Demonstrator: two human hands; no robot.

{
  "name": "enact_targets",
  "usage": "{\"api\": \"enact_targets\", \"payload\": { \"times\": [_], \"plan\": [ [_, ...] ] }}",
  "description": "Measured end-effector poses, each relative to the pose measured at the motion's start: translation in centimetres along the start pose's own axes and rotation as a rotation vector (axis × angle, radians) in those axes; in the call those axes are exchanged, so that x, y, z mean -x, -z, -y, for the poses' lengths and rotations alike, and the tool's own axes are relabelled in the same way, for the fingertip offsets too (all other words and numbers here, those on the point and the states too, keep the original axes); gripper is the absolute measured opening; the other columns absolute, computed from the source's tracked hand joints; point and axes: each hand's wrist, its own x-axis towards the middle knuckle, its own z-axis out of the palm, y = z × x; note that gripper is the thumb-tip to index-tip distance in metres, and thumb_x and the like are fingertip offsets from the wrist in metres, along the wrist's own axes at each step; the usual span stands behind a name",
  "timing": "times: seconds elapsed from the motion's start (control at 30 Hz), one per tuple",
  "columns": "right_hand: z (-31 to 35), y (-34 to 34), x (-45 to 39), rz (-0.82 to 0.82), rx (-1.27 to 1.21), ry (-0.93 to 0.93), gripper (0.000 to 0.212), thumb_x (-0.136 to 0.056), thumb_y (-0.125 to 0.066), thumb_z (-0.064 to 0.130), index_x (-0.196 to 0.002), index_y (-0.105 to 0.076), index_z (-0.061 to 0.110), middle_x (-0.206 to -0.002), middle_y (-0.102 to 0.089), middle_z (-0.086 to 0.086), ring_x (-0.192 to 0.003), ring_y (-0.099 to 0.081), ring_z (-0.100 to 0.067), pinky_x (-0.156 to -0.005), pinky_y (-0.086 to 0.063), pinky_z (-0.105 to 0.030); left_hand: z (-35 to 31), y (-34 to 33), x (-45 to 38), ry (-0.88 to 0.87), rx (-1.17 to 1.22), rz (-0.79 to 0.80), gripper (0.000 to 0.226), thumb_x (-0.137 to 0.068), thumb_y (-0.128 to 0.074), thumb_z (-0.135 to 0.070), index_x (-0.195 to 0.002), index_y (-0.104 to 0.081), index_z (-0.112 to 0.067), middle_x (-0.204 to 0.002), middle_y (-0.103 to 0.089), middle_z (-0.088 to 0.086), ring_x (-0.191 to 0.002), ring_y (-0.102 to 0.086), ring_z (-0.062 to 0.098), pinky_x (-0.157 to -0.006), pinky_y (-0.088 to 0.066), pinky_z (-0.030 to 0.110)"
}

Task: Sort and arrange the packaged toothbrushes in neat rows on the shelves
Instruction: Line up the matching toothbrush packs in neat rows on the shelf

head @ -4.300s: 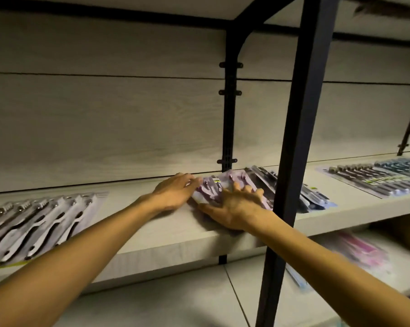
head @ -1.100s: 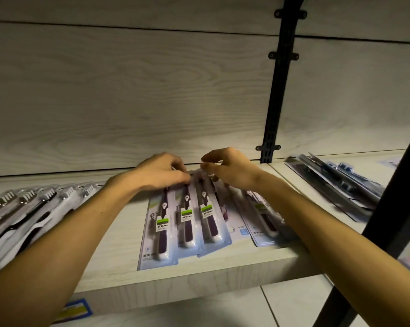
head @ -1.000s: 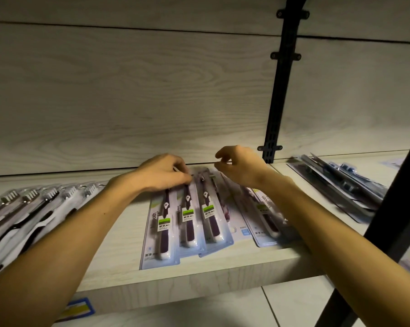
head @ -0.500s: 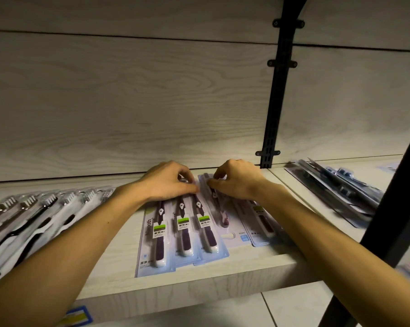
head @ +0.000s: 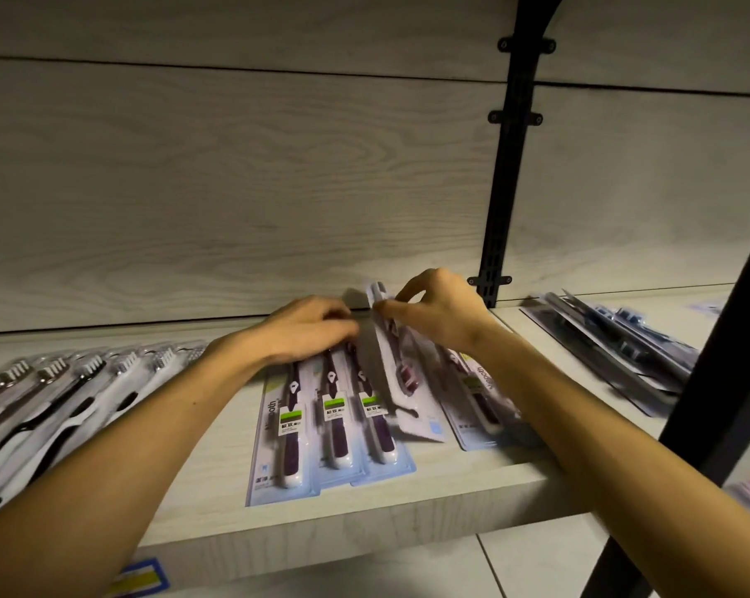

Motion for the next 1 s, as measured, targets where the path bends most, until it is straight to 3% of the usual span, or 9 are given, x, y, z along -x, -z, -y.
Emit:
{"api": "enact_targets", "payload": {
  "times": [0.07,0.17,0.3,0.43,0.57,0.63,0.73,0.87,1.0],
  "plan": [
    [0.2,0.2,0.0,0.017,-0.049,0.016,0.039,-0.080,-0.065,0.069,-0.086,-0.076,0.031,-0.072,-0.065,0.018,-0.068,-0.061,0.001,-0.052,-0.041,-0.021,-0.4,0.2,-0.3,0.041,0.154,-0.079,0.026,-0.102,-0.046,-0.034,-0.106,-0.069,-0.023,-0.110,-0.070,-0.003,-0.105,-0.063,0.020,-0.088,-0.045,0.030],
    [0.7,-0.7,0.1,0.083,-0.111,0.044,0.039,-0.080,-0.065,0.069,-0.085,-0.076,0.031,-0.078,-0.072,0.014,-0.071,-0.065,-0.003,-0.059,-0.047,-0.024,-0.6,0.7,-0.6,0.158,0.456,-0.143,0.036,-0.101,-0.046,-0.044,-0.123,-0.063,-0.021,-0.110,-0.073,0.003,-0.104,-0.065,0.017,-0.093,-0.044,0.032],
    [1.8,-1.5,0.4,0.119,-0.232,0.127,0.029,-0.081,-0.071,0.060,-0.085,-0.075,0.032,-0.081,-0.076,0.011,-0.075,-0.071,-0.004,-0.074,-0.056,-0.030,-0.5,0.6,-0.9,0.166,0.584,-0.286,0.013,-0.095,-0.063,-0.018,-0.104,-0.072,-0.016,-0.090,-0.072,0.002,-0.078,-0.066,0.012,-0.065,-0.052,0.016],
    [2.4,-0.6,0.6,0.160,-0.315,0.173,0.032,-0.081,-0.075,0.051,-0.103,-0.074,0.028,-0.097,-0.075,0.011,-0.089,-0.069,-0.004,-0.087,-0.056,-0.034,-0.4,1.8,-0.8,0.262,0.886,-0.377,0.016,-0.095,-0.062,-0.007,-0.098,-0.072,-0.019,-0.091,-0.073,0.007,-0.070,-0.070,0.016,-0.059,-0.060,0.027],
    [2.5,0.2,0.8,0.134,-0.340,0.200,0.044,-0.080,-0.077,0.052,-0.115,-0.070,0.027,-0.103,-0.071,0.011,-0.072,-0.067,0.004,-0.052,-0.051,-0.017,-0.2,3.1,-0.5,0.267,1.073,-0.575,0.015,-0.095,-0.059,-0.005,-0.091,-0.068,-0.016,-0.081,-0.071,0.006,-0.061,-0.067,0.017,-0.050,-0.058,0.024],
    [2.2,0.6,0.7,0.019,-0.275,0.195,0.034,-0.080,-0.078,0.051,-0.106,-0.073,0.029,-0.095,-0.072,0.013,-0.076,-0.067,0.002,-0.057,-0.053,-0.024,-0.1,3.4,-0.6,0.293,1.139,-0.643,0.012,-0.094,-0.059,-0.004,-0.091,-0.068,-0.012,-0.078,-0.068,0.008,-0.061,-0.065,0.020,-0.050,-0.058,0.025],
    [1.7,1.1,0.3,-0.135,-0.312,0.144,0.018,-0.080,-0.079,0.044,-0.084,-0.075,0.027,-0.083,-0.075,0.010,-0.080,-0.070,-0.004,-0.075,-0.059,-0.038,-0.3,3.6,-0.5,0.341,1.208,-0.589,0.009,-0.092,-0.055,-0.004,-0.095,-0.063,-0.007,-0.080,-0.067,0.012,-0.060,-0.066,0.021,-0.047,-0.055,0.023],
    [0.3,1.7,-0.3,-0.320,-0.215,0.052,0.020,-0.081,-0.077,0.047,-0.085,-0.075,0.027,-0.087,-0.074,0.009,-0.087,-0.067,-0.009,-0.078,-0.058,-0.043,-0.9,3.6,-0.1,0.366,1.335,-0.412,0.010,-0.089,-0.050,-0.004,-0.088,-0.060,-0.005,-0.076,-0.071,0.014,-0.061,-0.071,0.024,-0.046,-0.055,0.023],
    [-1.0,2.0,-0.3,-0.309,-0.081,-0.082,0.037,-0.079,-0.071,0.059,-0.076,-0.074,0.022,-0.078,-0.075,0.002,-0.076,-0.069,-0.020,-0.070,-0.058,-0.045,-0.8,3.5,0.2,0.374,1.341,-0.274,0.021,-0.086,-0.051,0.001,-0.102,-0.063,0.000,-0.099,-0.069,0.021,-0.078,-0.071,0.029,-0.054,-0.061,0.028]
  ]
}}
